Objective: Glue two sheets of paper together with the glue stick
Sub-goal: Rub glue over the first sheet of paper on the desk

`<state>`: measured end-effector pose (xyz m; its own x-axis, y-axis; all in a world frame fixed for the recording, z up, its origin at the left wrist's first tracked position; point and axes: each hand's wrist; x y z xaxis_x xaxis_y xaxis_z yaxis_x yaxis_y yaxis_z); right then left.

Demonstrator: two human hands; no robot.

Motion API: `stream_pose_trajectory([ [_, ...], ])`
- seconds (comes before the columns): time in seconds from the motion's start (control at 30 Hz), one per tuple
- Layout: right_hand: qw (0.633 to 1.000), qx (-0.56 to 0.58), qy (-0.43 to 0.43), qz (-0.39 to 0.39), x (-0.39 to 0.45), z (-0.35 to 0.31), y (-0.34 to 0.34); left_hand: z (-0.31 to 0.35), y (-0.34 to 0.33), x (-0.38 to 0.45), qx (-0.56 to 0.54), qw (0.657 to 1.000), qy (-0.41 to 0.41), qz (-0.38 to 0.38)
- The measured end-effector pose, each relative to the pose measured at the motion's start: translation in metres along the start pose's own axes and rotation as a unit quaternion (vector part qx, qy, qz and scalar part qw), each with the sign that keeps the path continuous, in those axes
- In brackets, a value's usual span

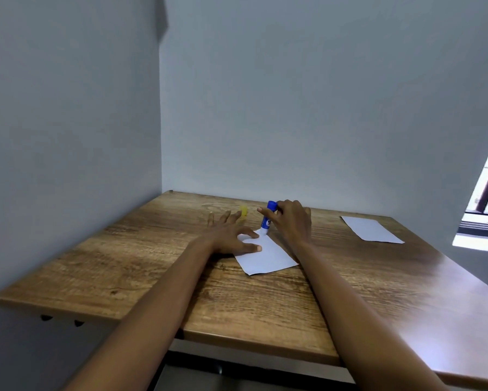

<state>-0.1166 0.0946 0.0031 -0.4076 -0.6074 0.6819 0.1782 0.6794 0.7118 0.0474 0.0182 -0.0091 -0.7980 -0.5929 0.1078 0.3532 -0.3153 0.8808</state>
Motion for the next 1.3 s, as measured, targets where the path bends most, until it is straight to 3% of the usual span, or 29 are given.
stream_pose_trajectory([
  [0.73, 1.0, -0.022, -0.005, -0.001, -0.002, 0.0, 0.003, -0.015, 0.01, -0.001, 0.053, 0.989, 0.126, 0.053],
  [1.3, 0.997, 0.05, -0.05, 0.019, -0.008, 0.004, 0.011, -0.026, 0.012, -0.002, 0.039, 0.985, 0.145, 0.089],
])
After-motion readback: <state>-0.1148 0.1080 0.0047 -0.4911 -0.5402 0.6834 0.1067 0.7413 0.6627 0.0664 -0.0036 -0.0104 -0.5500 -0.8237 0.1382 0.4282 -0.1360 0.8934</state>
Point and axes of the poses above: each hand's wrist, its own x-axis towards the middle knuckle, its own y-axis out of the back of the hand, z = x × y, and after that the axes turned 14 degrees about -x, right-handed
